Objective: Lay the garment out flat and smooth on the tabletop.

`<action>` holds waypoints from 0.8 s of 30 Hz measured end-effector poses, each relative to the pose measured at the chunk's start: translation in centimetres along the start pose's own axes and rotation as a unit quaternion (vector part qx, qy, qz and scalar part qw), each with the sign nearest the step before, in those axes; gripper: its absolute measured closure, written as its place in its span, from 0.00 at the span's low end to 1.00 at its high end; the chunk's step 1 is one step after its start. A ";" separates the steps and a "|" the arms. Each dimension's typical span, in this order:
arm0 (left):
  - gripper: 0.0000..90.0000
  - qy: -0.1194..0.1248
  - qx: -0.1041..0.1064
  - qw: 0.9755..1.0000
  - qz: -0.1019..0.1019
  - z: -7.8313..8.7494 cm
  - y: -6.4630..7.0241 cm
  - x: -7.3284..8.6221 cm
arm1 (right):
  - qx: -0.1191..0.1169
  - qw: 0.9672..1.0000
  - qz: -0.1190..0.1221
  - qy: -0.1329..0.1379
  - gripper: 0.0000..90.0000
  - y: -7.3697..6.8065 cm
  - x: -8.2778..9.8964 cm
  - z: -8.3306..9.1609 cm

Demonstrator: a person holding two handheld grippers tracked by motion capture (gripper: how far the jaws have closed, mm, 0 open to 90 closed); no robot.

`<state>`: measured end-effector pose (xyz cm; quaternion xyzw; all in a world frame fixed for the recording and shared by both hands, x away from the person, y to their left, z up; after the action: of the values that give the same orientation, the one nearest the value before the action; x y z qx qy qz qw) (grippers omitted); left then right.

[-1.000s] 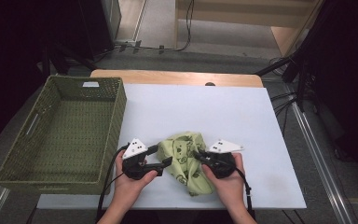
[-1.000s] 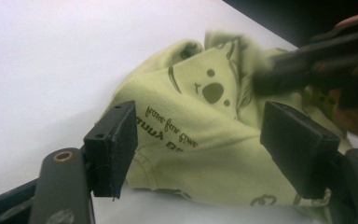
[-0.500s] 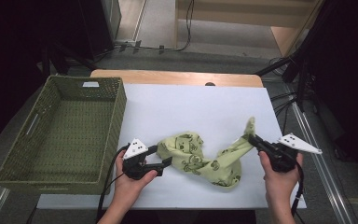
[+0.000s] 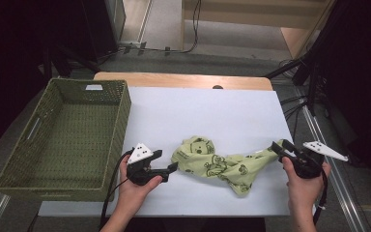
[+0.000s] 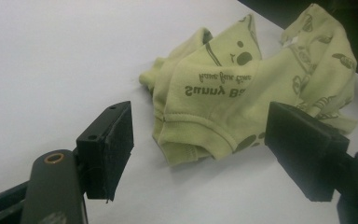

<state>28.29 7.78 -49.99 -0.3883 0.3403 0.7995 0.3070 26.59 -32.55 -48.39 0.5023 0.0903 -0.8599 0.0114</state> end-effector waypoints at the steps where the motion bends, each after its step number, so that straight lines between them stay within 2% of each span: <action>1: 0.26 0.000 0.000 1.000 0.000 0.0 0.0 0.0 | -0.012 1.000 0.013 0.002 0.49 -1.0 -0.2 0.0; 3: 0.26 0.001 0.000 1.000 0.001 0.0 0.0 0.0 | -0.045 0.998 0.039 0.002 0.48 -3.4 -0.4 -0.2; 5: 0.26 0.002 0.000 1.000 0.000 0.0 0.0 0.0 | -0.082 0.994 0.068 -0.004 0.47 -6.0 -0.4 -0.6; 7: 0.26 0.002 -0.001 1.000 0.000 0.1 0.0 0.0 | -0.135 0.988 0.076 -0.012 0.47 -8.7 -0.4 -0.8; 8: 0.26 0.003 -0.001 1.000 0.000 0.1 0.0 0.0 | -0.152 0.985 0.083 -0.017 0.47 -10.0 -0.4 -0.8; 12: 0.26 0.004 0.002 1.000 0.001 0.1 0.0 0.0 | -0.197 0.970 0.138 -0.031 0.46 -15.0 0.2 -1.3; 14: 0.26 0.003 0.003 1.000 -0.001 0.1 0.1 0.0 | -0.199 0.966 0.161 -0.042 0.46 -16.7 0.9 -2.0; 18: 0.26 0.001 0.004 1.000 -0.003 0.0 0.2 0.0 | -0.180 0.963 0.191 -0.063 0.48 -18.5 2.1 -3.7; 19: 0.26 0.001 0.004 1.000 -0.003 0.0 0.2 0.1 | -0.170 0.963 0.200 -0.064 0.56 -18.6 2.4 -4.0; 20: 0.26 0.001 0.004 1.000 -0.002 0.0 0.2 0.1 | -0.160 0.963 0.206 -0.066 0.69 -18.5 2.6 -4.2; 21: 0.26 0.001 0.004 1.000 -0.002 -0.1 0.2 0.1 | -0.154 0.963 0.208 -0.069 0.78 -18.3 2.7 -4.3; 23: 0.26 0.000 0.004 1.000 -0.003 -0.1 0.2 0.1 | -0.164 0.964 0.196 -0.072 0.94 -17.8 2.8 -4.2; 24: 0.26 -0.001 0.004 1.000 -0.002 -0.1 0.2 0.1 | -0.166 0.965 0.189 -0.068 0.95 -17.5 2.6 -4.0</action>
<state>28.13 7.66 -50.08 -0.3874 0.3421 0.7978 0.3105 26.83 -14.52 -50.10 0.4417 0.1342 -0.8472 0.2630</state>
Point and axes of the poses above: each handheld gripper's, and its own axes: z roughly backward along the jaws, x roughly out of its underside, y roughly to its right, the point moved 5 cm from there along -z, roughly forward along the jaws, and after that the axes turned 7 degrees about x, right-handed, at the moved point
